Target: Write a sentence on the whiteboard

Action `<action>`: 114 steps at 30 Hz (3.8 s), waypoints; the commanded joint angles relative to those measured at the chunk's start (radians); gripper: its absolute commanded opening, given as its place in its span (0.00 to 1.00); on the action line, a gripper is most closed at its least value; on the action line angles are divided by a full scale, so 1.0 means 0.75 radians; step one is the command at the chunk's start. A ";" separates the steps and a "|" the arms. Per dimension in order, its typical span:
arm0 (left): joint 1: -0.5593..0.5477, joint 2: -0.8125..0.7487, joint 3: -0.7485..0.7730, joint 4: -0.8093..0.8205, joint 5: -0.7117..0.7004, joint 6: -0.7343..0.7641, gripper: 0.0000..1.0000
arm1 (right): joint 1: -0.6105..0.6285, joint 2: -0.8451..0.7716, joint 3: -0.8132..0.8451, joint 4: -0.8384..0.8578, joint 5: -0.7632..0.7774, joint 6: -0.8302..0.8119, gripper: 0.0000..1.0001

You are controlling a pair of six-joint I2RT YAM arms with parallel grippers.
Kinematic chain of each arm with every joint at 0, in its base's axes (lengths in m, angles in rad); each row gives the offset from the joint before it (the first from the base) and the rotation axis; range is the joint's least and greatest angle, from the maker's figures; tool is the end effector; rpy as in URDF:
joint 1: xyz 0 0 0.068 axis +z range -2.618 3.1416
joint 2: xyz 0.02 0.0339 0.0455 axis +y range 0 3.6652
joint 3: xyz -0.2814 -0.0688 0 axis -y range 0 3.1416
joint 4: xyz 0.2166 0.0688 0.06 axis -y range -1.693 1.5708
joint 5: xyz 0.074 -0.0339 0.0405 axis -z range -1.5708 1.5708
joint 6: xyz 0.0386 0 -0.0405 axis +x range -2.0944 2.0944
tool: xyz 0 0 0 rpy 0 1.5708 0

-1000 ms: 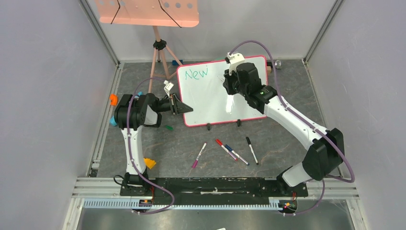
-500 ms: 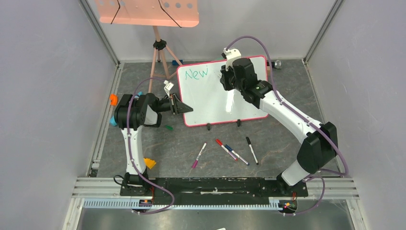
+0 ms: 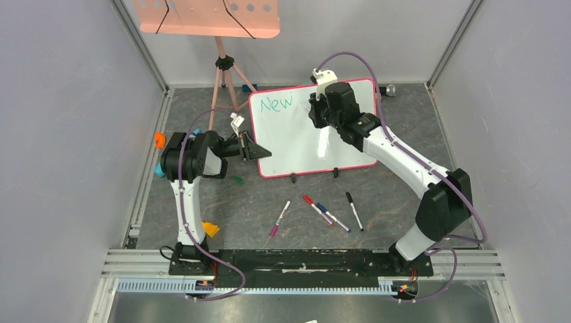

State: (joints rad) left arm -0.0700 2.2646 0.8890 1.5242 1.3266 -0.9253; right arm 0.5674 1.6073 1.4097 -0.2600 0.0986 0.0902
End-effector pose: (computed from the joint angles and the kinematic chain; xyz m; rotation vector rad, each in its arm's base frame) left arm 0.3797 -0.0642 0.1413 0.5517 1.7277 -1.6667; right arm 0.3017 0.1877 0.3614 -0.4212 1.9964 0.3145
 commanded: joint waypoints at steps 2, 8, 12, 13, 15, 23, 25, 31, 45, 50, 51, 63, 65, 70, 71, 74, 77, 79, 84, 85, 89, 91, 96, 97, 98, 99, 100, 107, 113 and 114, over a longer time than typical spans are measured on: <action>0.033 0.074 0.009 0.044 -0.151 0.068 0.02 | 0.004 0.014 0.065 0.041 -0.021 0.017 0.00; 0.032 0.075 0.011 0.044 -0.151 0.066 0.02 | 0.004 0.034 0.072 0.045 -0.031 0.022 0.00; 0.033 0.074 0.011 0.044 -0.151 0.067 0.02 | 0.004 0.028 0.072 0.047 -0.020 0.015 0.00; 0.034 0.075 0.012 0.044 -0.150 0.067 0.02 | 0.004 0.021 0.069 0.045 -0.004 0.015 0.00; 0.034 0.076 0.013 0.044 -0.153 0.066 0.02 | 0.004 0.006 0.069 0.025 0.047 0.008 0.00; 0.032 0.077 0.013 0.044 -0.150 0.064 0.02 | 0.003 -0.003 0.074 0.003 0.112 -0.004 0.00; 0.032 0.077 0.013 0.044 -0.151 0.064 0.02 | 0.001 0.013 0.090 -0.010 0.115 -0.007 0.00; 0.034 0.077 0.015 0.044 -0.151 0.064 0.02 | -0.004 0.021 0.110 -0.003 0.117 -0.014 0.00; 0.032 0.078 0.015 0.044 -0.149 0.062 0.02 | -0.014 0.047 0.134 -0.021 0.156 -0.014 0.00; 0.033 0.077 0.015 0.044 -0.146 0.062 0.02 | -0.014 0.060 0.137 -0.021 0.157 -0.010 0.00; 0.034 0.077 0.015 0.044 -0.147 0.061 0.02 | -0.014 0.060 0.137 -0.021 0.163 -0.010 0.00; 0.032 0.076 0.015 0.044 -0.145 0.060 0.02 | -0.018 0.102 0.146 -0.018 0.205 -0.023 0.00; 0.034 0.078 0.017 0.044 -0.145 0.060 0.02 | -0.019 0.116 0.153 -0.018 0.199 -0.023 0.00; 0.033 0.079 0.017 0.044 -0.144 0.058 0.02 | -0.020 0.137 0.162 -0.016 0.160 -0.026 0.00; 0.034 0.078 0.017 0.044 -0.145 0.058 0.02 | -0.020 0.139 0.162 -0.017 0.148 -0.028 0.00; 0.034 0.079 0.017 0.044 -0.142 0.058 0.02 | -0.019 0.144 0.163 -0.036 0.110 -0.035 0.00; 0.032 0.078 0.018 0.044 -0.143 0.057 0.02 | -0.020 0.137 0.146 -0.049 0.069 -0.040 0.00; 0.033 0.079 0.018 0.044 -0.143 0.057 0.02 | -0.018 0.124 0.121 -0.054 0.054 -0.040 0.00; 0.033 0.079 0.018 0.044 -0.141 0.057 0.02 | -0.020 0.083 0.065 -0.059 0.055 -0.044 0.00; 0.033 0.077 0.019 0.044 -0.140 0.056 0.02 | -0.020 0.076 0.058 -0.061 0.063 -0.046 0.00; 0.033 0.077 0.019 0.044 -0.141 0.056 0.02 | -0.020 0.057 0.047 -0.070 0.106 -0.048 0.00; 0.033 0.079 0.019 0.044 -0.140 0.056 0.02 | -0.024 0.062 0.055 -0.072 0.138 -0.046 0.00; 0.032 0.078 0.019 0.044 -0.141 0.056 0.02 | -0.037 0.098 0.105 -0.073 0.168 -0.037 0.00; 0.033 0.078 0.019 0.044 -0.141 0.056 0.02 | -0.036 0.108 0.116 -0.076 0.174 -0.037 0.00; 0.033 0.078 0.019 0.044 -0.141 0.056 0.02 | -0.040 0.117 0.132 -0.077 0.179 -0.037 0.00; 0.032 0.078 0.019 0.044 -0.140 0.056 0.02 | -0.041 0.124 0.145 -0.081 0.182 -0.036 0.00; 0.034 0.078 0.019 0.044 -0.141 0.056 0.02 | -0.042 0.131 0.155 -0.080 0.188 -0.036 0.00; 0.034 0.078 0.019 0.044 -0.141 0.056 0.02 | -0.052 0.169 0.222 -0.084 0.206 -0.036 0.00; 0.033 0.078 0.021 0.044 -0.139 0.053 0.02 | -0.055 0.198 0.262 -0.086 0.199 -0.039 0.00; 0.033 0.079 0.021 0.044 -0.138 0.054 0.02 | -0.055 0.202 0.271 -0.088 0.200 -0.041 0.00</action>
State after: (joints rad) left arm -0.0696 2.2707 0.8959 1.5234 1.3262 -0.9424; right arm 0.5415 1.7279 1.5696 -0.3172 0.2100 0.0750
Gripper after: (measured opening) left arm 0.106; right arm 0.135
